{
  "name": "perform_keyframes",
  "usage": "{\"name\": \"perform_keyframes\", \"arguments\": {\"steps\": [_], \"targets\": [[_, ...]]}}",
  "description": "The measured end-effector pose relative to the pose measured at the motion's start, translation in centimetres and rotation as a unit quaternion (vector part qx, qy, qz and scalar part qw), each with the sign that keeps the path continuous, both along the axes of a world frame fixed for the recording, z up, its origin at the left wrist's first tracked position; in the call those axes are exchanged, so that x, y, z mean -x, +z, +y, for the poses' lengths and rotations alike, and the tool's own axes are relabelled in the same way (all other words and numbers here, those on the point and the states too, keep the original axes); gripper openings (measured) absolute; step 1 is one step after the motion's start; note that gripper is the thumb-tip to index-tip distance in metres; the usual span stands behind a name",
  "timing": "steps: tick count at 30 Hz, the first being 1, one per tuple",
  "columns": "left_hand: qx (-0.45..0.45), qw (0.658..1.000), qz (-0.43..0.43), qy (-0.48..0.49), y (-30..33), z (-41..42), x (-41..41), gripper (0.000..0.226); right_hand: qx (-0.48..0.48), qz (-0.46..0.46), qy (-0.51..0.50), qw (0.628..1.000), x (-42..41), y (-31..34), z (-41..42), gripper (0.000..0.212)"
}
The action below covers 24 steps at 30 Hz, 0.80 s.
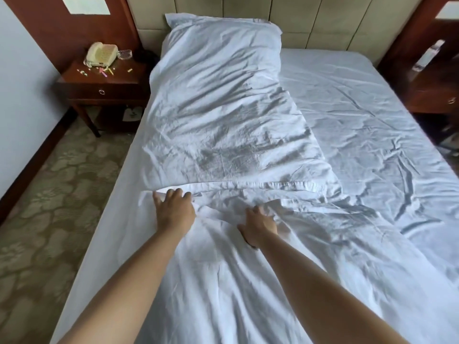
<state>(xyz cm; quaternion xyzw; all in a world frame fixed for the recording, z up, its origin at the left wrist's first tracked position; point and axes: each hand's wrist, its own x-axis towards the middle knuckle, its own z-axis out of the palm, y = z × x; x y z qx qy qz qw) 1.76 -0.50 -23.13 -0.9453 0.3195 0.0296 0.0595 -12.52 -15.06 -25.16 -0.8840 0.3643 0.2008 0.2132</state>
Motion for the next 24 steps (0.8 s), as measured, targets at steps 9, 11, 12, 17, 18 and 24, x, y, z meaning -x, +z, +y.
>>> {"name": "perform_keyframes", "arguments": {"steps": [9,11,12,17,18,24], "targets": [[-0.179,0.938,0.290,-0.057,0.2,-0.4,5.6,0.044,0.033,0.091,-0.016,0.995,4.9,1.9,-0.8,0.037],[-0.128,0.973,0.177,-0.079,1.1,-0.7,5.9,0.033,0.017,-0.026,-0.075,0.997,4.6,3.1,-0.7,0.032],[-0.093,0.987,0.099,-0.084,2.0,-1.2,5.5,0.028,0.018,-0.090,-0.097,0.991,4.1,4.3,-0.9,0.028],[0.089,0.978,-0.173,-0.080,8.0,-2.8,-0.3,0.009,0.165,-0.291,-0.015,0.942,-1.7,11.7,-2.6,0.022],[0.128,0.968,-0.202,-0.075,8.8,-2.6,-1.6,0.011,0.176,-0.325,-0.010,0.929,-2.8,12.3,-2.9,0.025],[0.057,0.993,-0.100,-0.003,5.8,-1.6,-1.9,0.033,0.082,-0.115,0.035,0.989,-0.6,3.8,-1.0,0.065]]}}
